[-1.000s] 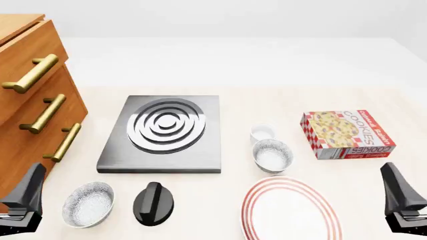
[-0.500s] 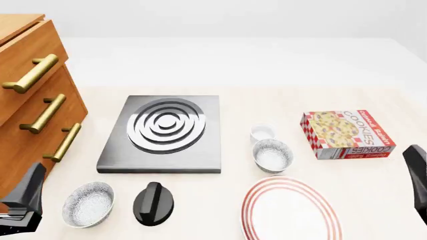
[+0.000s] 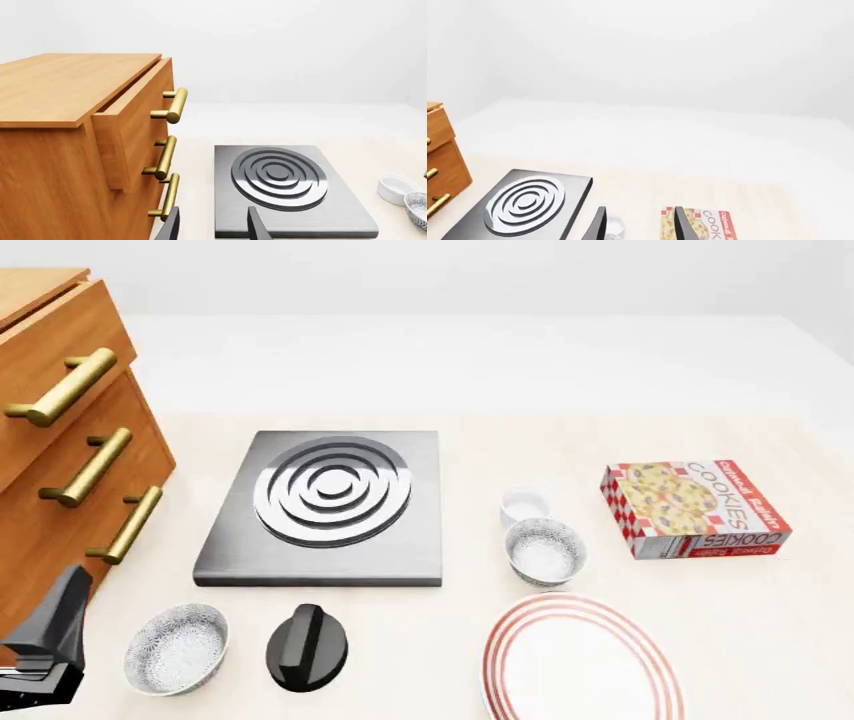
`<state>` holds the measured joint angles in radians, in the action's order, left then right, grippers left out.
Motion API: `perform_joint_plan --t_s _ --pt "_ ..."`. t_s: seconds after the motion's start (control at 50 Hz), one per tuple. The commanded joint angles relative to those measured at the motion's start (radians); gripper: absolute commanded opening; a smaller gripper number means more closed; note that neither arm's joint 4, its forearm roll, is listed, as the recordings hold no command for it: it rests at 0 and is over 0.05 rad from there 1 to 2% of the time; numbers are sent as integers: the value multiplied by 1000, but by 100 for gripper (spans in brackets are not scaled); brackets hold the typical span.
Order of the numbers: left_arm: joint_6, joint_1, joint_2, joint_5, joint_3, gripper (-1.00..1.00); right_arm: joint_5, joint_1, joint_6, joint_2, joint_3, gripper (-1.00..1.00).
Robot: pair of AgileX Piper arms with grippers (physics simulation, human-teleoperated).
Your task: Pick the akita bowl between the plate and the ramekin and place it on the plate.
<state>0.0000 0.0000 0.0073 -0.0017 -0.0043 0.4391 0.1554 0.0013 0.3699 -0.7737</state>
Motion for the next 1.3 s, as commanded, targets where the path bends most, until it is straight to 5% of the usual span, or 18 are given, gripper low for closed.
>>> perform_joint_plan --t_s 0.02,0.3,0.34,0.48,0.6,0.62,0.72,1.08,1.3 --pt "0 0 0 0 0 100 121 0 -24 202 -237 100" --pt "0 0 0 0 0 100 235 -23 -53 398 -408 100" --pt "0 0 0 0 0 100 256 -9 0 436 -452 100" --pt "0 0 0 0 0 100 310 -13 40 495 -523 100" --pt "0 0 0 0 0 100 355 -69 30 520 -560 100" --pt "0 0 0 0 0 100 364 -36 81 538 -561 100" --pt "0 0 0 0 0 100 380 -36 120 574 -549 100" --pt "0 0 0 0 0 100 410 -28 173 659 -457 100" --pt "0 0 0 0 0 100 339 -12 227 735 -381 100"
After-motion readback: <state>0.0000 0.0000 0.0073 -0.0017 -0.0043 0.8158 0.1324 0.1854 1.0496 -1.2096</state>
